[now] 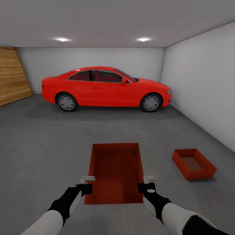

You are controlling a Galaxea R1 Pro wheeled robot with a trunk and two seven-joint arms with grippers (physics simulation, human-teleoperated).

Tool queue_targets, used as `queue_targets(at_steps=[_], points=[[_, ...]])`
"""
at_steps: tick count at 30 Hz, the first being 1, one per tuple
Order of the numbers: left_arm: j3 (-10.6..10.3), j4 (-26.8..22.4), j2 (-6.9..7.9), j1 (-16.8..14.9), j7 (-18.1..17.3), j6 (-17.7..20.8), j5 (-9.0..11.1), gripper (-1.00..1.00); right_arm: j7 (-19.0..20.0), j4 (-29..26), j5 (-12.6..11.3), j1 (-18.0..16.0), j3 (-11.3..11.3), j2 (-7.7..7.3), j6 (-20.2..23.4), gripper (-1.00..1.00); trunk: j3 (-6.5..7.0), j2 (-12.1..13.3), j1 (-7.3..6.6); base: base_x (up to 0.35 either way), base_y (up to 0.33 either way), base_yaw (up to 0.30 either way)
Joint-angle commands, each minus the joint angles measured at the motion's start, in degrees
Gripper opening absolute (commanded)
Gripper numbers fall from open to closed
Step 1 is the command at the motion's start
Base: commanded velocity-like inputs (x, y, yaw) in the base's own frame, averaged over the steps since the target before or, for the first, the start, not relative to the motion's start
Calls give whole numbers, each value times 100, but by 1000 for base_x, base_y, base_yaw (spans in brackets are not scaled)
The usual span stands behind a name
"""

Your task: Move the two storage containers from the living room to the garage. In the garage, place one container on the floor and stack the other container on top of it (either order is fine).

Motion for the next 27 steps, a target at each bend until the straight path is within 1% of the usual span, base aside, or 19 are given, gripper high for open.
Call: queue_targets(at_steps=[1, 27], points=[[52, 4, 6, -1, 19, 35, 22, -100, -185, -6, 49, -8, -250, -63, -155, -100, -8, -7, 5, 321, 0, 0], [50, 7, 6, -1, 16, 35, 22, -100, -185, -6, 49, -8, -250, -63, -155, -100, -8, -7, 5, 321, 0, 0]])
